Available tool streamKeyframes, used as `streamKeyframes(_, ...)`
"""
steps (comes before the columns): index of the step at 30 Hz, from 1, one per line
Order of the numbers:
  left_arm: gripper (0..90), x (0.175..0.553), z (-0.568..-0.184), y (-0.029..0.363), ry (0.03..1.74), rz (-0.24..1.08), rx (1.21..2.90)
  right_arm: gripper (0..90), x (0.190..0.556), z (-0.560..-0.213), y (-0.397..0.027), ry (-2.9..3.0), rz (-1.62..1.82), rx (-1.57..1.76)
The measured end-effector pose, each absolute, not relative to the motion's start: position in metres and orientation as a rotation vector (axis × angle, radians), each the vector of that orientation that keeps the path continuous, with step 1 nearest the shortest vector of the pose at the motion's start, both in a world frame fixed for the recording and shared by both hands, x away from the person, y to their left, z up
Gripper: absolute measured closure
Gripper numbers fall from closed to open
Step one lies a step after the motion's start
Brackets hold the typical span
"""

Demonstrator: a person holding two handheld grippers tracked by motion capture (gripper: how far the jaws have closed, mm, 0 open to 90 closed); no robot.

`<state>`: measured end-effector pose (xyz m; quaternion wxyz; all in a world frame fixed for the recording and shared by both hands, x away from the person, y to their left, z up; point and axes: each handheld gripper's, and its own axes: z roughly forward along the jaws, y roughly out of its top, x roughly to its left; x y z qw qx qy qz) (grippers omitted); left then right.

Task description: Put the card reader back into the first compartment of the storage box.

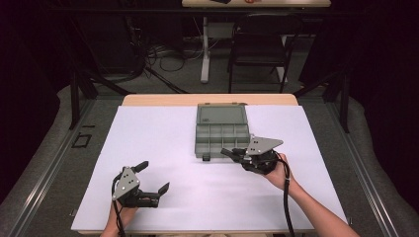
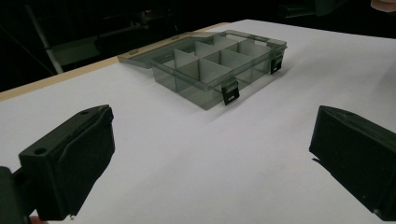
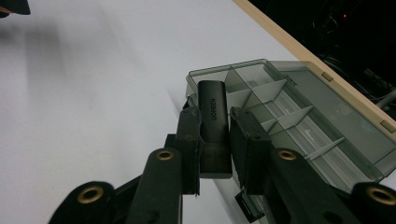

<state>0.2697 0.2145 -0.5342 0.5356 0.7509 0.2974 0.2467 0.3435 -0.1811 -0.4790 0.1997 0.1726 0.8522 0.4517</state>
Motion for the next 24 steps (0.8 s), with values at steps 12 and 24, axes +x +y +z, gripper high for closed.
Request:
streamKeyframes(12,0.0,0.270,-0.534,0.213,0.707,0.585,1.787,74.1,0.356,-0.475,-0.176,2.382,1.257,0.492)
streamKeyframes(24,0.0,0.270,-0.534,0.214,0.710,0.586,1.787,74.1,0.367,-0.469,-0.169,2.384,1.246,0.501)
